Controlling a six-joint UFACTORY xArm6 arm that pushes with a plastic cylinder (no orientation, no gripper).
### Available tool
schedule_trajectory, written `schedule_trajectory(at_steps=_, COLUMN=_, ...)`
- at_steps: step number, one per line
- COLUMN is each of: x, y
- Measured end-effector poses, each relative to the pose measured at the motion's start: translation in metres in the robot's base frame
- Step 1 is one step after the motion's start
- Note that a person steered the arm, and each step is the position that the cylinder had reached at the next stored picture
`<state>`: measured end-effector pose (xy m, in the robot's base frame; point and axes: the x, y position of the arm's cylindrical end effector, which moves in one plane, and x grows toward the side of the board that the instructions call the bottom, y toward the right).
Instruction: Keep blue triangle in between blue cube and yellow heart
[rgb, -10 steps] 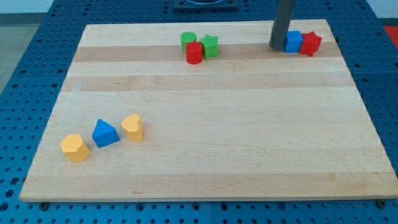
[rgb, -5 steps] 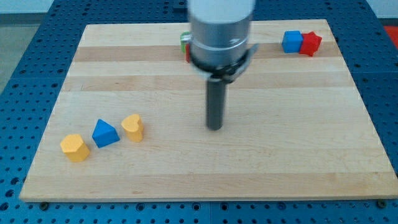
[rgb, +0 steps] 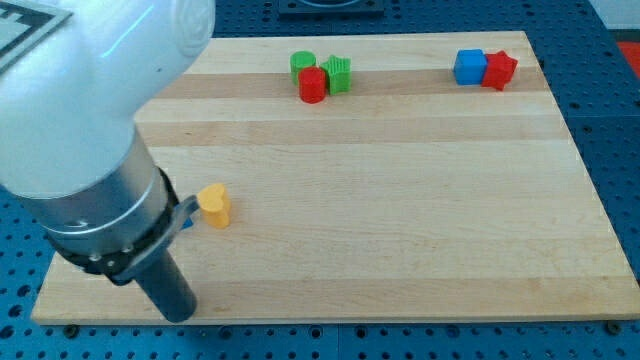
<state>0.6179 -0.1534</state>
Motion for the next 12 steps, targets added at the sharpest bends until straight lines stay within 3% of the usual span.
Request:
schedule_trajectory(at_steps=3, x=-0.027, y=-0.041)
schedule_trajectory(at_steps=5, x=-0.008, y=-0.123)
schedule_trajectory(at_steps=6, x=-0.014, y=-0.124)
schedule_trajectory(at_steps=7, x=-0.102, y=-0.116)
schedule_trajectory(at_steps=8, x=-0.117, y=-0.111)
schedule_trajectory(at_steps=12, x=-0.099, y=-0.124)
